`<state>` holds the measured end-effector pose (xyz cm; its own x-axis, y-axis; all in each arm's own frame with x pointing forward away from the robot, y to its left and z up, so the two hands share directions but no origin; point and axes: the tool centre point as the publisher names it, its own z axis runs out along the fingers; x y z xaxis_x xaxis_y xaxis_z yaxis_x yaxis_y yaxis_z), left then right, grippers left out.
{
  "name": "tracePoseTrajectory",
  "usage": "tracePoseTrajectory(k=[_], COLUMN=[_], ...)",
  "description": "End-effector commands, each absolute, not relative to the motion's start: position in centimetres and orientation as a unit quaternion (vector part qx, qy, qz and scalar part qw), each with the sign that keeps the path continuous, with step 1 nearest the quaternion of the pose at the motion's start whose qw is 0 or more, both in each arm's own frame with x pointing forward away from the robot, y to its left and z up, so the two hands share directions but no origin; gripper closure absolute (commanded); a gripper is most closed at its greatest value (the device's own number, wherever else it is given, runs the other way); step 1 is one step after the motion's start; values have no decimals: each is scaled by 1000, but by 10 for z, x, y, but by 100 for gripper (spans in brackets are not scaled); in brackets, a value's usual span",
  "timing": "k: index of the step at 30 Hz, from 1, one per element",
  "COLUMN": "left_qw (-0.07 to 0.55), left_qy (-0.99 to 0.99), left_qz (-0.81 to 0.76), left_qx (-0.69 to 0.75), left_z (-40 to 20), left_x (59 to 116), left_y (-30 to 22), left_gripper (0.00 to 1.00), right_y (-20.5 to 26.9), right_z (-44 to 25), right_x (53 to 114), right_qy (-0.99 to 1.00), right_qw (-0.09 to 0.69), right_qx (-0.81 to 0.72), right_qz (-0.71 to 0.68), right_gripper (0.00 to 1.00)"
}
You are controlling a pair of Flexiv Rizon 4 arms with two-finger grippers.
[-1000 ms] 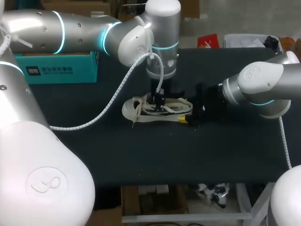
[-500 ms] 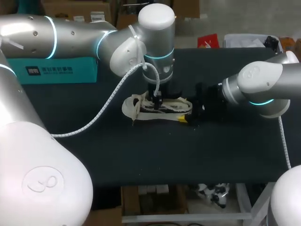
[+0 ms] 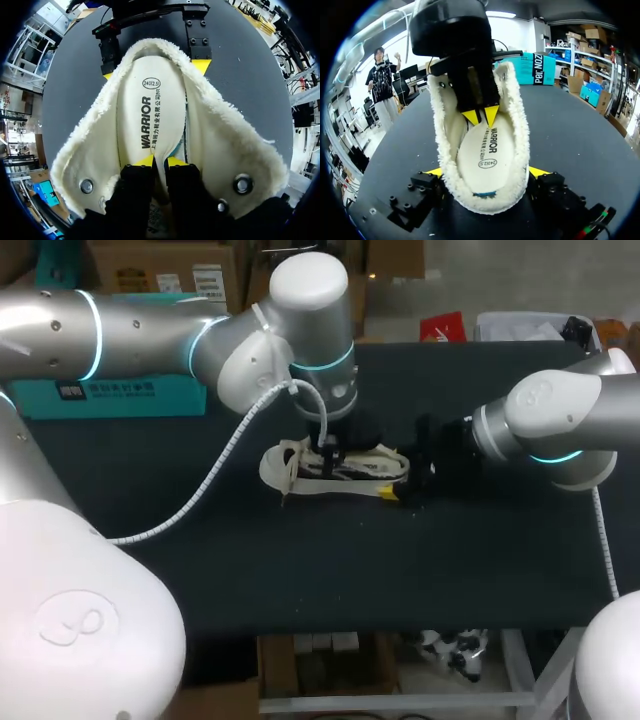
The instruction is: Open the shoe tongue, take the insole out of the shoe, put the insole back into the shoe, and pack the shoe into the shoebox
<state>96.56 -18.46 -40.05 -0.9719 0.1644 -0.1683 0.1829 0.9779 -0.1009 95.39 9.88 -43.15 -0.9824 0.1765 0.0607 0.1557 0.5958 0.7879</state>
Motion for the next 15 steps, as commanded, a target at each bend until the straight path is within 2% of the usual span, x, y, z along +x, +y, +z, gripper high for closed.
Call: tracePoseTrajectory(k=[1, 15], left_qw=[84, 62], left_qy=[985, 974], left_qz=[-117, -194], left_qx=[98, 95], left_z=[-415, -363], left_x=[957, 947], left_y=[-179, -178], left_gripper=[100, 100], right_y=[98, 98], right_z=[-439, -439], right_x=[953, 953], right_qy=[893, 893], right_qw=[11, 11], right_qx=[92, 92], right_qz=[440, 440], right_gripper=[100, 100])
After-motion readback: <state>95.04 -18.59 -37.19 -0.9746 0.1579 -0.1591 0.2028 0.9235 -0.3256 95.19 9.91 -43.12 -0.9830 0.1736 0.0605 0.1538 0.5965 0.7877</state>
